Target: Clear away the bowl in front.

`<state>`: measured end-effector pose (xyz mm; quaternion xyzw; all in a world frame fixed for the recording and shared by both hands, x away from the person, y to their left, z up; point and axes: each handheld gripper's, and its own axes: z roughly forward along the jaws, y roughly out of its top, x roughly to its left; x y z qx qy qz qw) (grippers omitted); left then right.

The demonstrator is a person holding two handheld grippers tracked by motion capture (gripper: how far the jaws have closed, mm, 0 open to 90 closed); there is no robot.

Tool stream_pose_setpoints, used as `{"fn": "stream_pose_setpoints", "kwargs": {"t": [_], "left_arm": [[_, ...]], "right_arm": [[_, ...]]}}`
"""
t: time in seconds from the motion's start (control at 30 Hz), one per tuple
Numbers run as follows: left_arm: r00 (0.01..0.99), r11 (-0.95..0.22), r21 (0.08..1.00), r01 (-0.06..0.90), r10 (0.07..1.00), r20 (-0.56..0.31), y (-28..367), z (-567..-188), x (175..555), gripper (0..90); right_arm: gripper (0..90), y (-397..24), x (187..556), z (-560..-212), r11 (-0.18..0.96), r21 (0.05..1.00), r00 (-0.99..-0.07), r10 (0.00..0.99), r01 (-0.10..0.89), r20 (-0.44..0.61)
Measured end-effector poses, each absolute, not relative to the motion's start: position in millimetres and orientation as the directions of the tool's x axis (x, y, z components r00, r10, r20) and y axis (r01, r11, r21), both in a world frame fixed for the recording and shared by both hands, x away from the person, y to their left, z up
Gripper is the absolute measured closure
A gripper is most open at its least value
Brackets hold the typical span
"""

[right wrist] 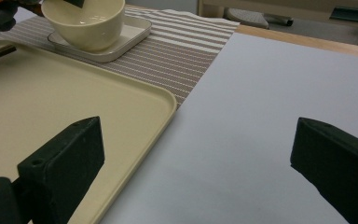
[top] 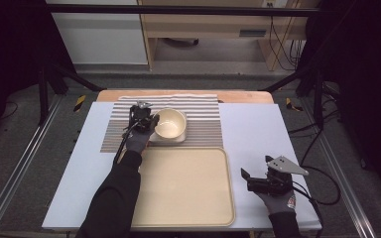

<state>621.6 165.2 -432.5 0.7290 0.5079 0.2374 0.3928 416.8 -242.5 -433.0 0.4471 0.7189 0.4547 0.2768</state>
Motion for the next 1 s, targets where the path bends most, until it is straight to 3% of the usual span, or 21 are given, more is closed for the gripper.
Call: {"fn": "stream_pose_setpoints", "kwargs": {"t": [0.6, 1.0], "left_arm": [[0.427, -0.148, 0.879, 0.453, 0.902, -0.069, 173, -387, 588, 82.0], [0.491, -0.185, 0.905, 0.384, 0.87, -0.031, 181, -364, 547, 82.0]], "right_arm": [[3.1, -243, 415, -431, 0.182, 0.905, -0.447, 0.894, 0.384, 0.01], [3.1, -242, 414, -431, 0.187, 0.906, -0.447, 0.895, 0.38, 0.003]]}}
